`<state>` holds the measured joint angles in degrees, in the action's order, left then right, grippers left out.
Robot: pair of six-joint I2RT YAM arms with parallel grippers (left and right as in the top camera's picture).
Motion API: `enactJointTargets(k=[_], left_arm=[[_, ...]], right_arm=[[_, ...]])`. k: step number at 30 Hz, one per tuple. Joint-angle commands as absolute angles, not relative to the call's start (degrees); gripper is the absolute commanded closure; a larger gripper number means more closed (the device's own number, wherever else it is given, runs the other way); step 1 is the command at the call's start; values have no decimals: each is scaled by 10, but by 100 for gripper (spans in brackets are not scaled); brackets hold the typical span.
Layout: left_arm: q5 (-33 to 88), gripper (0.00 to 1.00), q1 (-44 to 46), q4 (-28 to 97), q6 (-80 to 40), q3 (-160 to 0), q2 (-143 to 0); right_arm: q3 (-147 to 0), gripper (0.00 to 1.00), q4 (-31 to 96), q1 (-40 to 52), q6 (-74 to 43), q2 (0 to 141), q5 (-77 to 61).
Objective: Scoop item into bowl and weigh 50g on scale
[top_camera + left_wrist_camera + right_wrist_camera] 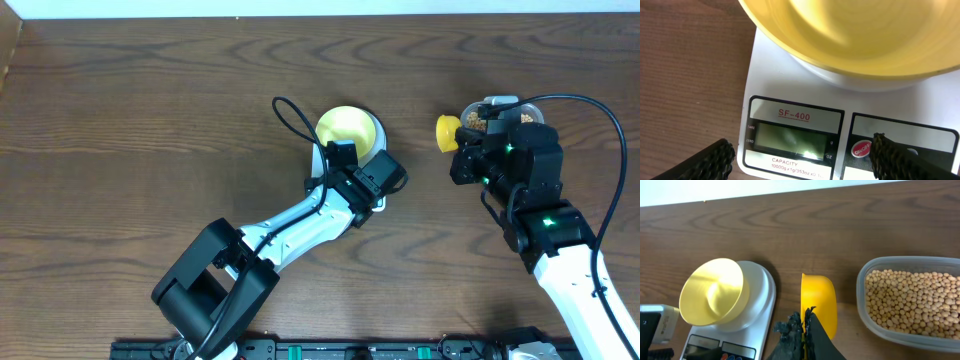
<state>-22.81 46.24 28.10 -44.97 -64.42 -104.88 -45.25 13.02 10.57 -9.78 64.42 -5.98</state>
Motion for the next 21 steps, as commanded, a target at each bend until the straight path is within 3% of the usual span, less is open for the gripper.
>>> enactJointTargets(k=[1,21], left_arm=[[-236,12,460,284,-446,-640,-1038],[-236,12,460,284,-446,-640,-1038]], right_arm=[[-462,99,138,105,-89,640,-64],[-462,99,164,105,-76,640,-66]])
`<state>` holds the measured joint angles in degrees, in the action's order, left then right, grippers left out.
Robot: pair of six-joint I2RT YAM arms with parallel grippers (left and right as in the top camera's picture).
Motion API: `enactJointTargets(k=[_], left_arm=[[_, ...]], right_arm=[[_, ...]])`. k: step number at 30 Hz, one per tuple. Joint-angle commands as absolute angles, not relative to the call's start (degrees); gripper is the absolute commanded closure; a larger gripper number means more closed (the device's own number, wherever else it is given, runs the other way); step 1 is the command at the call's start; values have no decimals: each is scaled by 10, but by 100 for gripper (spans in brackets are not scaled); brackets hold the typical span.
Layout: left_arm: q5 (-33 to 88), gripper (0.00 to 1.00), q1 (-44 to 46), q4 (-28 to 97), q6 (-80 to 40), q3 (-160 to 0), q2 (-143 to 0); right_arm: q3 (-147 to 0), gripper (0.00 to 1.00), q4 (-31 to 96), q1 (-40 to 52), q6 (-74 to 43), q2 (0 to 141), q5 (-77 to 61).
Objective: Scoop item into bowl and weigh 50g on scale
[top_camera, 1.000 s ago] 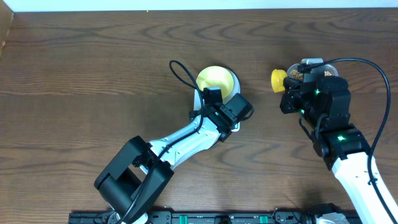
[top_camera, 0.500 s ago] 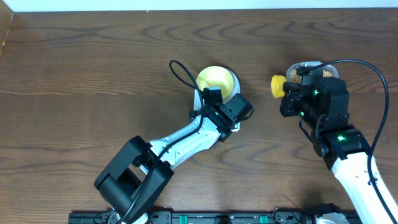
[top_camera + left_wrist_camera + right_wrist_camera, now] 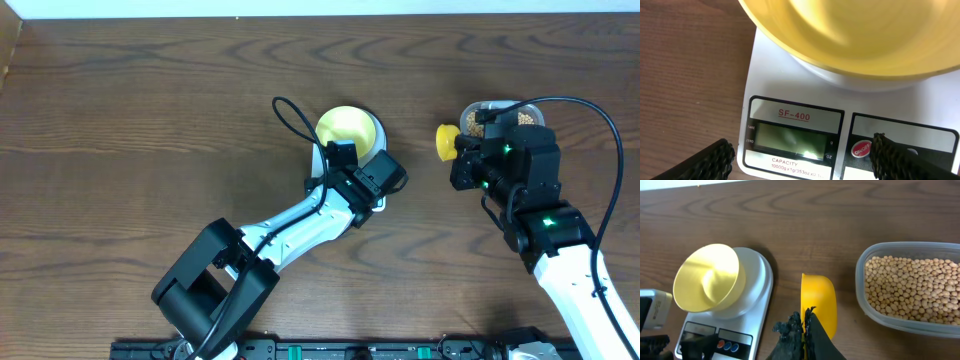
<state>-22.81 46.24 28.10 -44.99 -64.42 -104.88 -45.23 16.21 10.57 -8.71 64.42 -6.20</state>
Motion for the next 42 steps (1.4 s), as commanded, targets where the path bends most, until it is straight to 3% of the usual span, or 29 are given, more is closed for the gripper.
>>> enactJointTargets(k=[1,16,30,42], left_arm=[[-236,11,460,284,-446,-640,-1038],[-229,11,460,284,-446,-640,-1029],[-219,11,428,340,-401,-640,-866],[-219,11,400,342,-401,-640,-850]], right_arm=[[-462,99,164,105,-76,640,-66],[-462,99,165,105,-76,640,-66],[-462,99,165,105,-58,640,-66],[-462,99,165,105,-54,640,-65]])
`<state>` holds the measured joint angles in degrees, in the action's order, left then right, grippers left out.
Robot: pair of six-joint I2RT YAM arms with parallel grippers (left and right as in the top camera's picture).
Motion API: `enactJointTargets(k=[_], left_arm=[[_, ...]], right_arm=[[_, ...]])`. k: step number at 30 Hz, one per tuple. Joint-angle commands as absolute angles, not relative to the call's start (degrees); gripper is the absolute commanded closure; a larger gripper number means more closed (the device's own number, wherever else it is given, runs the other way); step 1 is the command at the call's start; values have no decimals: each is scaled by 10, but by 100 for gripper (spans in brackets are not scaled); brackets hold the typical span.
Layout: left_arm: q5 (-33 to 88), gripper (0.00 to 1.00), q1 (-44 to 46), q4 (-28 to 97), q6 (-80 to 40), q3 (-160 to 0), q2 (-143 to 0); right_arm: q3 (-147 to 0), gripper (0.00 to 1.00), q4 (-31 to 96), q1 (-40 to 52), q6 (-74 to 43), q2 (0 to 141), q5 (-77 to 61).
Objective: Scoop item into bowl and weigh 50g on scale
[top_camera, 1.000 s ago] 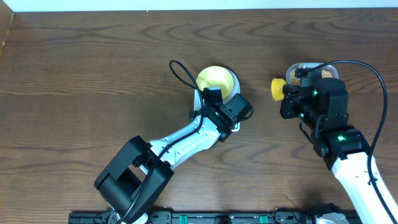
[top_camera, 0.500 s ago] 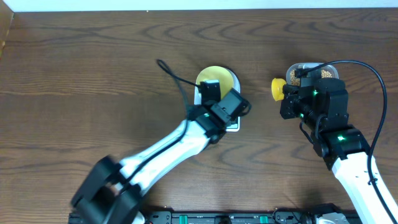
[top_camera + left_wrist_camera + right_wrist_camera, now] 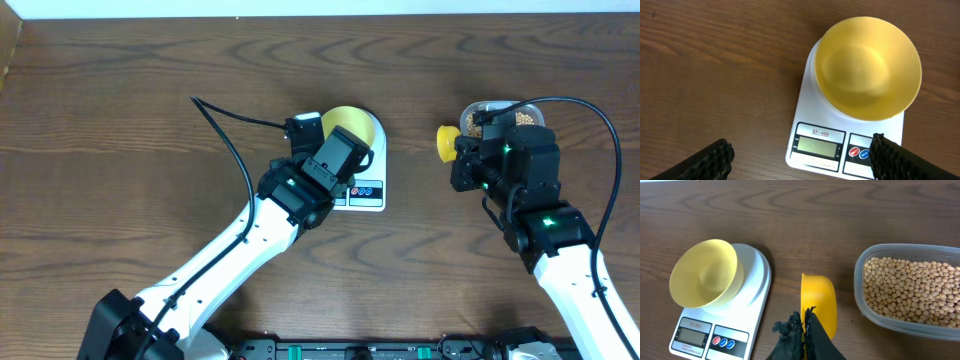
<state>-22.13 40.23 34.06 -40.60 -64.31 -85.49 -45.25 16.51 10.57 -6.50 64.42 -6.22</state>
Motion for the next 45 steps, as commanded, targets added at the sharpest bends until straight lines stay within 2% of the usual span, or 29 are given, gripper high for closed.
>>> enactJointTargets(k=[1,8,12,16,22,27,45], left_arm=[[-219,11,400,342,-401,-640,-850],[-222,11,400,342,-401,-640,-850],[-283,11,389,347,-401,-640,-850],[-324,11,327,353,-401,-640,-850],[-270,11,204,341,-412,-640,-850],[-244,11,150,329,-418,-640,-850],[-246,11,132,371,-418,-640,-850]], right_arm=[[-462,99,165,105,-54,640,-65],[-462,99,165,105,-49,640,-61],[-462,99,165,104,-42,640,-50],[-462,99,162,103,-42,640,-9],[-462,99,168,89,-42,640,-12],[-462,99,168,79,-48,640,-13],[-462,99,191,42,-94,640,-20]])
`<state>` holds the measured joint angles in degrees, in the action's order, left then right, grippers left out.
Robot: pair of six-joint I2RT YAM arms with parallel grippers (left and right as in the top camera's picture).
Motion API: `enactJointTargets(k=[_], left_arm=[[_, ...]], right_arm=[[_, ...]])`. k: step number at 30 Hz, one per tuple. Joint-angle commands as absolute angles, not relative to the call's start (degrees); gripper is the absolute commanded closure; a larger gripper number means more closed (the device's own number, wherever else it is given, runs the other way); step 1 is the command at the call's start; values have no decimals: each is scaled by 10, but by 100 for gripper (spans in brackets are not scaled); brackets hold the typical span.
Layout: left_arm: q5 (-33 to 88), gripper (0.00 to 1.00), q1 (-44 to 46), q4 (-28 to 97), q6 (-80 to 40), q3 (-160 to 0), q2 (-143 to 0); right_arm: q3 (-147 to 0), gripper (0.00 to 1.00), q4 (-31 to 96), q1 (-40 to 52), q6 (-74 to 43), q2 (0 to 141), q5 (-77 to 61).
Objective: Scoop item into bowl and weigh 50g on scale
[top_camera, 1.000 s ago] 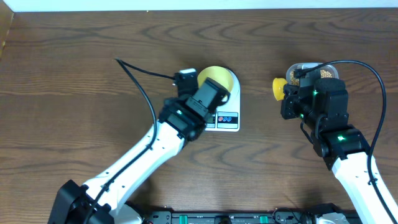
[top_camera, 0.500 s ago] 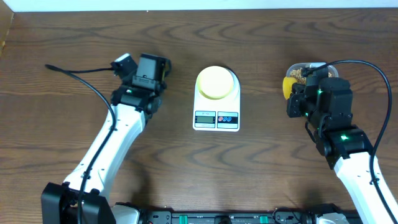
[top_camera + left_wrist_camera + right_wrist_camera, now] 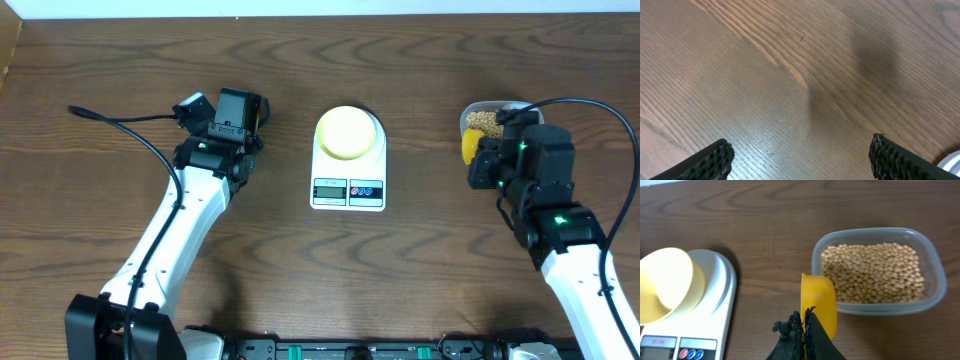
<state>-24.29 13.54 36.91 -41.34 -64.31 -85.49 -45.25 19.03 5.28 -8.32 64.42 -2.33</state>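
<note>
A yellow bowl stands on the white scale at the table's middle; the right wrist view shows both at its left edge, the bowl looking empty. My right gripper is shut on the handle of a yellow scoop. The scoop's cup is at the left rim of a clear container of soybeans. Overhead, the scoop sits just left of that container. My left gripper is open over bare wood, left of the scale, holding nothing.
The dark wooden table runs to a pale wall at the back. Black cables trail from both arms. A corner of the scale shows at the lower right of the left wrist view.
My left arm has gone from above the scale to the bare table on its left. My right gripper has shifted right with the scoop, up to the soybean container.
At the two oldest moments my open left gripper sat low over the scale's display and buttons. Then it was higher, with the whole scale and bowl in view, and now it is off to the left. My right gripper held the scoop throughout, now nearer the container.
</note>
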Motion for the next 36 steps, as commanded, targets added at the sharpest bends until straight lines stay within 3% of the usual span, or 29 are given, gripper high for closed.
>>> enactJointTargets(k=[1,13,36], left_arm=[[-246,11,132,371,-418,-640,-850],[-246,11,132,371,-418,-640,-850],[-246,11,132,371,-418,-640,-850]], right_arm=[[-462,99,193,38,-94,640,-20],[-462,99,204,23,-185,640,-17],[-462,99,163,23,-140,640,-60]])
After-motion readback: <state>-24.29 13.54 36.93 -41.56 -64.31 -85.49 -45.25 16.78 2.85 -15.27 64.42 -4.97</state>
